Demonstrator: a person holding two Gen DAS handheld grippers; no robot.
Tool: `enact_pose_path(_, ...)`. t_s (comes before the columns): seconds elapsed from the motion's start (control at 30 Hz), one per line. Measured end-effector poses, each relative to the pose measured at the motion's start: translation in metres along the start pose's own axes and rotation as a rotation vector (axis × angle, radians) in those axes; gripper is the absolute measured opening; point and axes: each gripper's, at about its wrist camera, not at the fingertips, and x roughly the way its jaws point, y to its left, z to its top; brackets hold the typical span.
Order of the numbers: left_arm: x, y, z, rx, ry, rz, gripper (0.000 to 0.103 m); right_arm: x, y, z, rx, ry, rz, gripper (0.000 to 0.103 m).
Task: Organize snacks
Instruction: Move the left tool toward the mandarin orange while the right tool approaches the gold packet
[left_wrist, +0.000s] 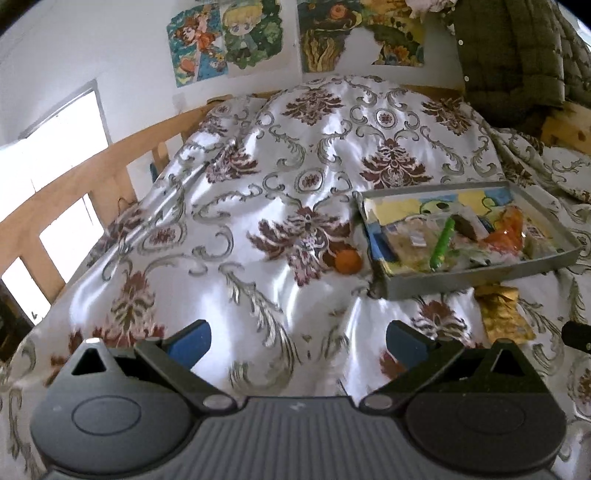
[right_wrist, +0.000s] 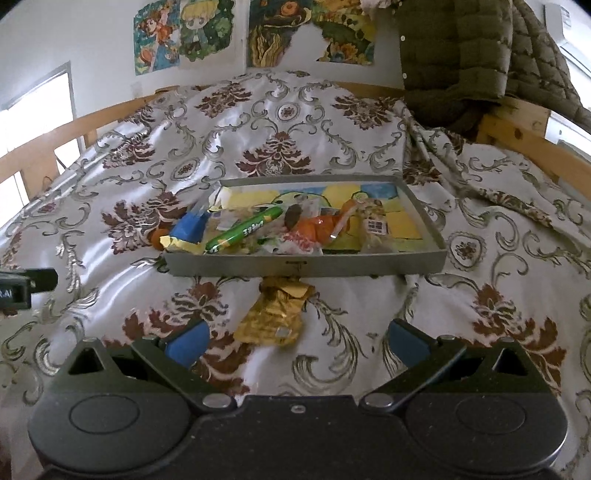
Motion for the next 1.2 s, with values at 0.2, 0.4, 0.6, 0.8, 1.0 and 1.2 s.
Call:
enact_pose_path(0.2, 0.021, 0.006, 0.001, -0.024, 0.015, -0.009, 0.103, 0.020, 0.006, 0.010, -0.011, -0.001, -0.006, 0.102)
enact_pose_path(0.4, 0.030, 0.007, -0.002, -0.031, 0.039, -0.014, 0.103, 0.031, 0.008, 0.014, -0.012, 0.004, -0.010, 0.102)
enact_pose_path(0.6, 0.039, 0.009, 0.007, -0.038, 0.062, -0.053, 0.103, 0.041, 0.009, 0.012, -0.010, 0.015, -0.003, 0.102)
enact_pose_path(0.8, 0.067, 0.010, 0.017, 0.033, 0.064, -0.042, 0.103, 0.058, 0.011, 0.004, -0.003, 0.044, 0.064, 0.102)
enact_pose_path(1.0, 0.102, 0.013, 0.031, 0.074, 0.069, -0.025, 0.103, 0.076, 0.018, 0.000, -0.010, 0.074, 0.076, 0.102)
enact_pose_path(1.2, 0.131, 0.010, 0.042, 0.128, 0.053, -0.022, 0.103, 0.093, 0.017, 0.001, 0.023, 0.100, 0.071, 0.102)
